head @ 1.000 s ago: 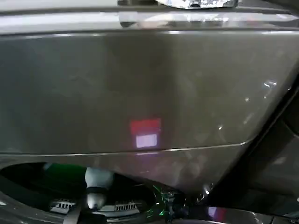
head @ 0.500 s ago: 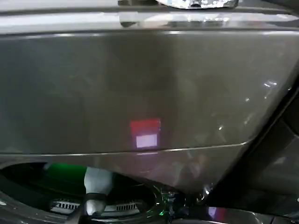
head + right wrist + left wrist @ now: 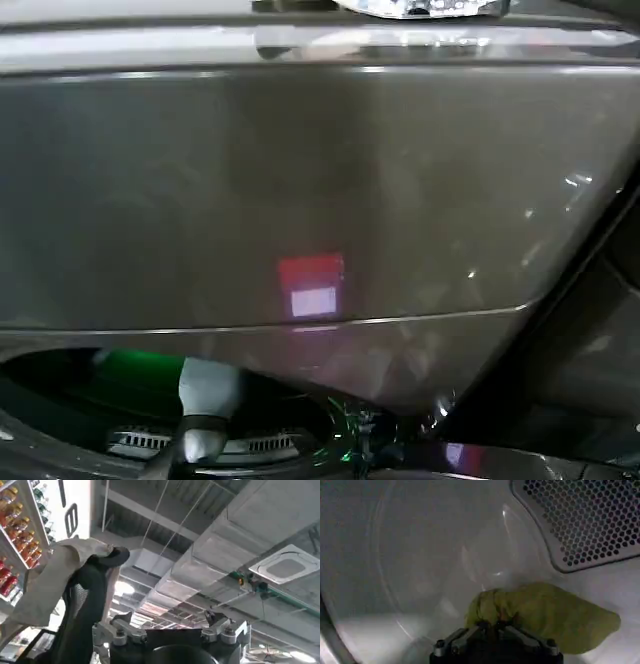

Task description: Grasp the clothes from the dryer.

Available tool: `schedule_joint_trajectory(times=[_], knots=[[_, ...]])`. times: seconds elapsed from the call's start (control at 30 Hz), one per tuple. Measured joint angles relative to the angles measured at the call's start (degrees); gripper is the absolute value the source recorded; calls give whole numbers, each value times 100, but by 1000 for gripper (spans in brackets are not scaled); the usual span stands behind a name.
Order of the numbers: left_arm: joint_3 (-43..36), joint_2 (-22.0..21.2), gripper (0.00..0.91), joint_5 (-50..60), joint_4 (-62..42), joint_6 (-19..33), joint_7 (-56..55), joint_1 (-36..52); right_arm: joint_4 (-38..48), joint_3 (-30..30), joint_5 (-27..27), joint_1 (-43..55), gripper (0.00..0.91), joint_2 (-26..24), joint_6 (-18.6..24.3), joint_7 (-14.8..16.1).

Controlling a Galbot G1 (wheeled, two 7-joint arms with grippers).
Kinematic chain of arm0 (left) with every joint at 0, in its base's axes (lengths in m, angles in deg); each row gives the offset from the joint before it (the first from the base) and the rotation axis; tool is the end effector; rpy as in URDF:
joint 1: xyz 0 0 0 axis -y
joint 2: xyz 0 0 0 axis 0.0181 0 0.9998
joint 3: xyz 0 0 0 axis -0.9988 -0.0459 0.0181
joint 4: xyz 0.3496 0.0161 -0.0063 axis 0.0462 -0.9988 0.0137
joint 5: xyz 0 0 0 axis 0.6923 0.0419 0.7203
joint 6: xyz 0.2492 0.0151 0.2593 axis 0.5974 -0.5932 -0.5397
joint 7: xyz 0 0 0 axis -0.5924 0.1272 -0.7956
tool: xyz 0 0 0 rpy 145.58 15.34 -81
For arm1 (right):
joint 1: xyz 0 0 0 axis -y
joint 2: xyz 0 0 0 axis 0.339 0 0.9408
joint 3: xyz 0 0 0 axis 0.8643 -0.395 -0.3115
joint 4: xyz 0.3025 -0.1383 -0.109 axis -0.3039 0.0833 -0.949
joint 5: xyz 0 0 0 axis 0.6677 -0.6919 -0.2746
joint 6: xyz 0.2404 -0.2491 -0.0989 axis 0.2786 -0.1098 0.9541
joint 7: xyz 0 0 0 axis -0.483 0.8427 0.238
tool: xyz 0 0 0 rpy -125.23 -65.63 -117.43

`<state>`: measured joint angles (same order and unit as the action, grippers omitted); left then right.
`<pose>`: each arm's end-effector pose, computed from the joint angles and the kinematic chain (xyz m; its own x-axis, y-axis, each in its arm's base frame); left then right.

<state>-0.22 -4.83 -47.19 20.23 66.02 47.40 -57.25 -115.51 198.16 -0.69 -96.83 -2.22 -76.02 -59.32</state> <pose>0.5393 -0.0151 -0.2408 -0.9939 -0.1014 0.0445 -0.0990 0.9937 0.0530 -0.1929 -0.4346 -0.0672 0.1477 0.7854 -0.6011 0.9061 -0.3510 -0.2360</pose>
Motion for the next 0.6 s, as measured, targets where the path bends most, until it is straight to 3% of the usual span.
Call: schedule_joint_trajectory(times=[0.6], knots=[[-14,0,0,4,15,36,1,-7,-212,67,-114,38,907,-9,-260,-59]])
